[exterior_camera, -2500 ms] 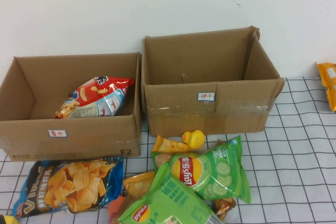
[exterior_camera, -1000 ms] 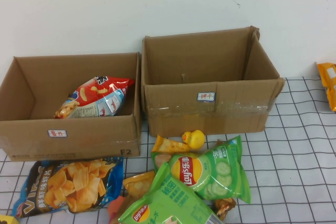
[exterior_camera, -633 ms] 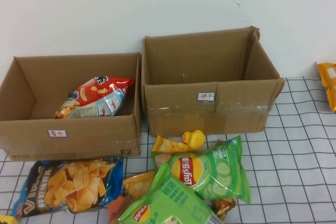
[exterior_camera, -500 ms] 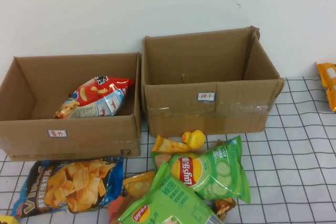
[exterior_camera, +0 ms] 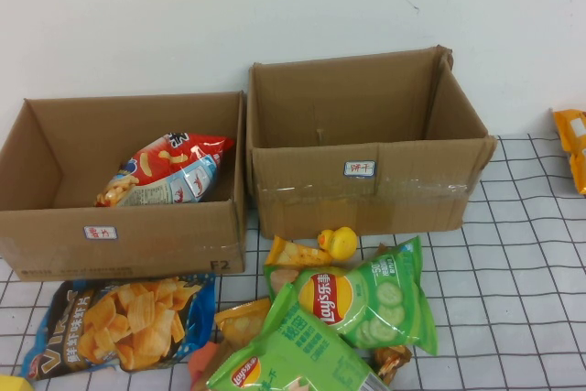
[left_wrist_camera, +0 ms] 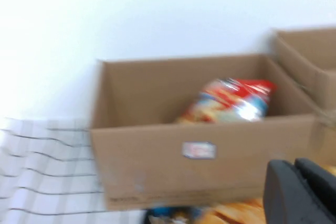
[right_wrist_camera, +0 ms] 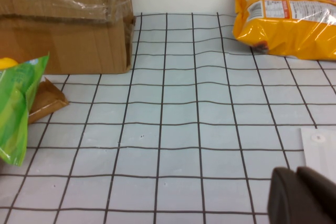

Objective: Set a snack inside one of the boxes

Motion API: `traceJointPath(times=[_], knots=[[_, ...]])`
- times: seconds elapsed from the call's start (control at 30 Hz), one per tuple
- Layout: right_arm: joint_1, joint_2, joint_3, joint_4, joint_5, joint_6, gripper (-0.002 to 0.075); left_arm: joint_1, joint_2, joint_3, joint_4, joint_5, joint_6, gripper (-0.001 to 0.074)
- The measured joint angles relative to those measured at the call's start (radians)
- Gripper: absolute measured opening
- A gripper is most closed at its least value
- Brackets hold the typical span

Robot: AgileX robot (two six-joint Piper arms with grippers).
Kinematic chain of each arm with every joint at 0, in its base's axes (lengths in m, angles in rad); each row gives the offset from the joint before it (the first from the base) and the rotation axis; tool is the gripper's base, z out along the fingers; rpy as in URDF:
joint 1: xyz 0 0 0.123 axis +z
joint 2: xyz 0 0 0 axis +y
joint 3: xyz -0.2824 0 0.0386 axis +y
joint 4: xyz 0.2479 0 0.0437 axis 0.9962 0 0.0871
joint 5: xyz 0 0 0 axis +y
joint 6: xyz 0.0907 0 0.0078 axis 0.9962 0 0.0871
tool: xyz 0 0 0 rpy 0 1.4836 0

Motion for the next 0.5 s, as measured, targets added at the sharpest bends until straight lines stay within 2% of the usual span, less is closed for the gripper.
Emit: traceJointPath(times=[0.1,0.2,0.33,0.5], knots=[[0.000,0.000,0.000,0.000,0.000,0.000,0.0000,0.067,-0.037,0.080,0.000,-0.069,-0.013,-0.0001],[0.000,0.000,0.000,0.000,0.000,0.000,0.0000,0.095,-0.061,0.172,-0.041,-0.082,-0.016,-0.0001],[0.000,0.000,0.000,0.000,0.000,0.000,0.0000,0.082,-0.063,0.253,-0.059,-0.082,-0.021,-0.0001],[0.000,0.000,0.000,0.000,0.000,0.000,0.0000,0.025,-0.063,0.258,-0.046,-0.040,-0.025,-0.0001]])
